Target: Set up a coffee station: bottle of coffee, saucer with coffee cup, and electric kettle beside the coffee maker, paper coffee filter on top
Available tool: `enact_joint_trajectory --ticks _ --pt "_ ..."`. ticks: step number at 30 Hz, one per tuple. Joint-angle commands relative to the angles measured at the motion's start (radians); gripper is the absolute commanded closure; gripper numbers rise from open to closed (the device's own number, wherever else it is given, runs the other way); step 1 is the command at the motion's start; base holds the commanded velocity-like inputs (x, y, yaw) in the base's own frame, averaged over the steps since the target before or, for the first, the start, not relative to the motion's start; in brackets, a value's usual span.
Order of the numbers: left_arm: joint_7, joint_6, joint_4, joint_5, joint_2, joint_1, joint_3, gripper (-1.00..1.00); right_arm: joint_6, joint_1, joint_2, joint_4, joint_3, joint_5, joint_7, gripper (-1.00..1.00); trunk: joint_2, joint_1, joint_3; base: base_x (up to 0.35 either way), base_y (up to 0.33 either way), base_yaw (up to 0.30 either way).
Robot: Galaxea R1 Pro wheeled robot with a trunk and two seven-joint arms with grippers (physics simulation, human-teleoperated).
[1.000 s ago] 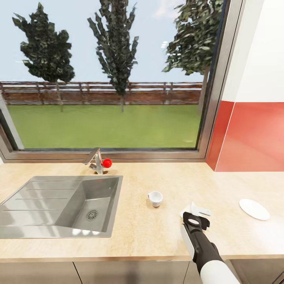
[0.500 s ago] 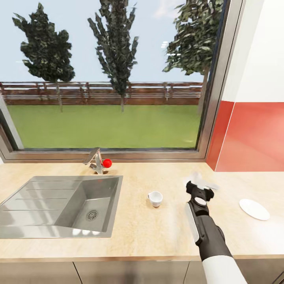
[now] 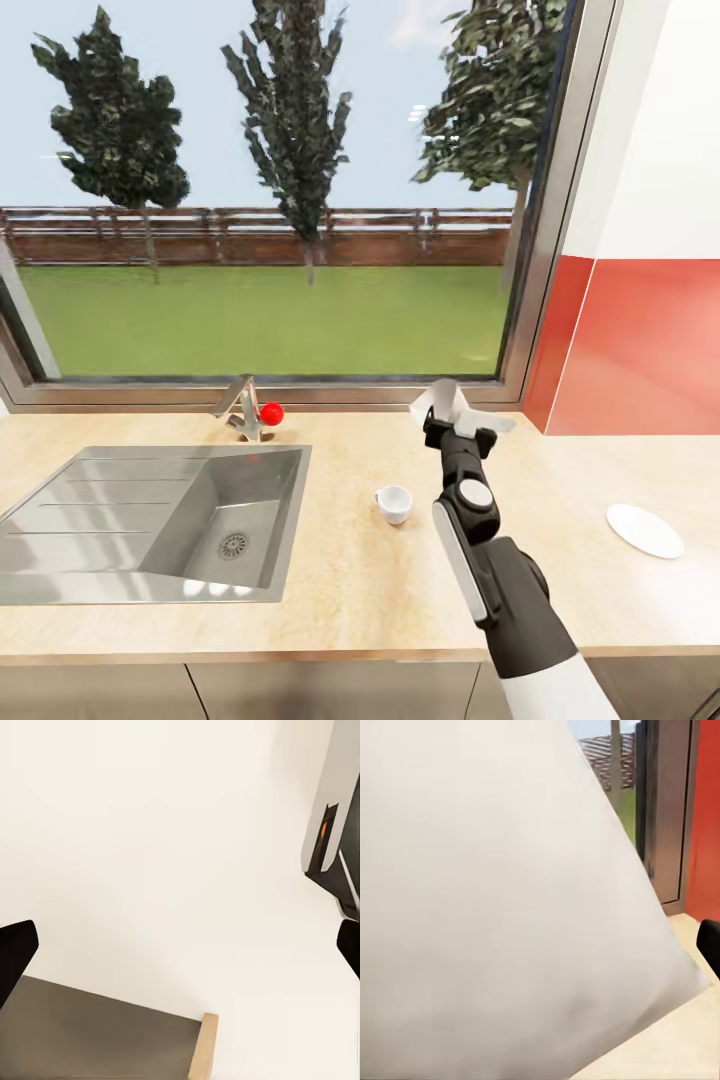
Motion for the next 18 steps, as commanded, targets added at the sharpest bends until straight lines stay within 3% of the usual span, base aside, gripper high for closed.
enact_joint_trajectory --ticks 1,9,18 --pt "0.001 -0.002 0.001 0.004 0.0 0.0 0.004 -1.0 0.003 0.0 0.0 -0.002 0.002 -0.009 -0.007 1.0 -0.001 0.001 -0.001 0.0 0.0 0.0" --pt "0.001 -0.001 0.001 0.005 -0.001 0.0 0.005 -1.0 0.003 0.004 0.0 -0.004 0.003 -0.009 -0.007 1.0 -0.001 0.001 -0.001 -0.017 0.004 0.164" --pt "0.001 -0.001 0.001 0.006 0.0 0.0 0.007 -1.0 0.003 0.006 -0.001 -0.005 0.003 -0.008 -0.007 1.0 -0.001 0.001 -0.001 -0.268 0.153 0.27"
